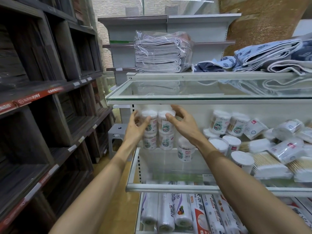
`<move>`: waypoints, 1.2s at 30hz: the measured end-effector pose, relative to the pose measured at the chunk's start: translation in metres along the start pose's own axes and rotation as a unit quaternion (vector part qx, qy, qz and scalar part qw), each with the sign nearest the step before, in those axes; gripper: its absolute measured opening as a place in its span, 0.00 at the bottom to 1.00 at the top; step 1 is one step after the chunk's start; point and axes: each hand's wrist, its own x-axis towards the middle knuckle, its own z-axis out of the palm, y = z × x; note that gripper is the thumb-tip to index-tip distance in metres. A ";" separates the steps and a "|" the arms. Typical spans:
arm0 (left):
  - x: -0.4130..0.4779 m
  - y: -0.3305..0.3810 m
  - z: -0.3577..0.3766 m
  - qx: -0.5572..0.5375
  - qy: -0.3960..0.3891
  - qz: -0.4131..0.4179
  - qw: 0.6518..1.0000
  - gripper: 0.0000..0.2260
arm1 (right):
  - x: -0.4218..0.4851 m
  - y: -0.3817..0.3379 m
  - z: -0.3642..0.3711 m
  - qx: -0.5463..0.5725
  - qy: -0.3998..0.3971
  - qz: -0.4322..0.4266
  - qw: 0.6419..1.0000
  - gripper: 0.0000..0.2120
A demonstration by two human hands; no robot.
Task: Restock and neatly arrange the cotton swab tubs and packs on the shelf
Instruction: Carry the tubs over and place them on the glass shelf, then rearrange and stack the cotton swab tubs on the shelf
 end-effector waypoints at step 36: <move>-0.089 -0.021 0.002 0.008 -0.126 -0.035 0.991 0.33 | -0.076 0.008 0.010 0.220 -0.074 0.128 0.964 0.19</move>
